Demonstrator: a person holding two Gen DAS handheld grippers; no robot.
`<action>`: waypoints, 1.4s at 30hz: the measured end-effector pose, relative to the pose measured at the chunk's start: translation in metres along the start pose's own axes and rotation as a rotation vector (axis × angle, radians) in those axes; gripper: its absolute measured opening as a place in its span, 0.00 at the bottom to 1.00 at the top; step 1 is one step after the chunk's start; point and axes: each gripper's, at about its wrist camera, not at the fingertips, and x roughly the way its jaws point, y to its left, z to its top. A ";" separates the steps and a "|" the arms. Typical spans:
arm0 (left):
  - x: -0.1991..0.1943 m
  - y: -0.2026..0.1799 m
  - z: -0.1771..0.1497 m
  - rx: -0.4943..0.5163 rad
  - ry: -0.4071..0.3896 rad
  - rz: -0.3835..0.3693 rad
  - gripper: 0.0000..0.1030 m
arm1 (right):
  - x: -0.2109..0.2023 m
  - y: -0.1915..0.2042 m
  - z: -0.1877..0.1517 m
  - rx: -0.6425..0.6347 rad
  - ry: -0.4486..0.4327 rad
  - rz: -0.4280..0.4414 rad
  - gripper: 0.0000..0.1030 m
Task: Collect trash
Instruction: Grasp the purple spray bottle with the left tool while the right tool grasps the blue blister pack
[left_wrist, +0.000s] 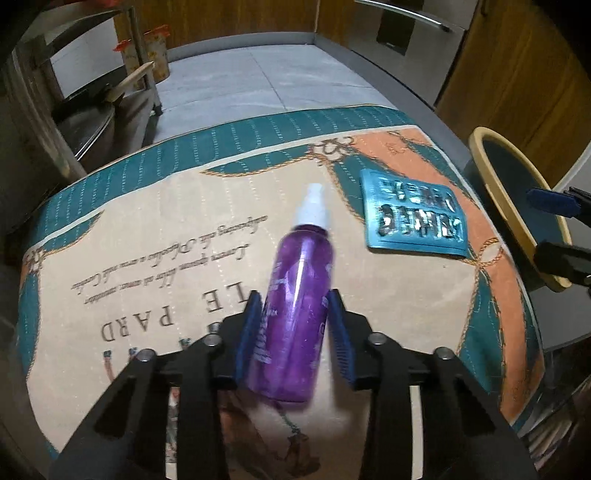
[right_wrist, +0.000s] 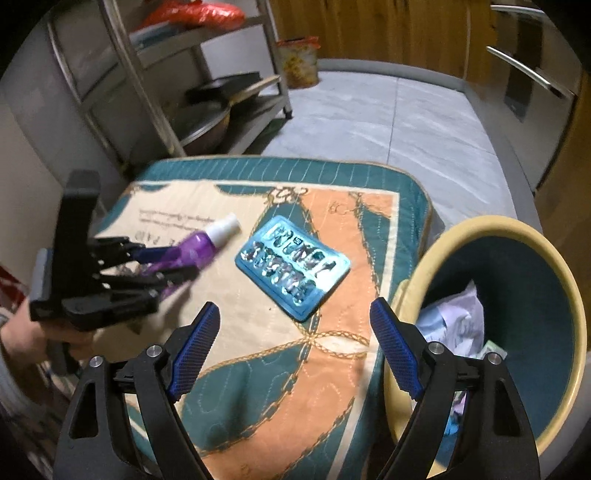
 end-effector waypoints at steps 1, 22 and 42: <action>-0.001 0.004 0.000 -0.020 0.007 -0.003 0.33 | 0.003 0.002 0.002 -0.009 0.007 0.001 0.81; -0.005 0.035 -0.006 -0.141 0.036 -0.009 0.33 | 0.080 0.029 0.030 -0.434 0.146 -0.091 0.82; -0.003 0.030 -0.003 -0.108 0.045 0.023 0.32 | 0.087 0.032 0.030 -0.368 0.185 0.010 0.70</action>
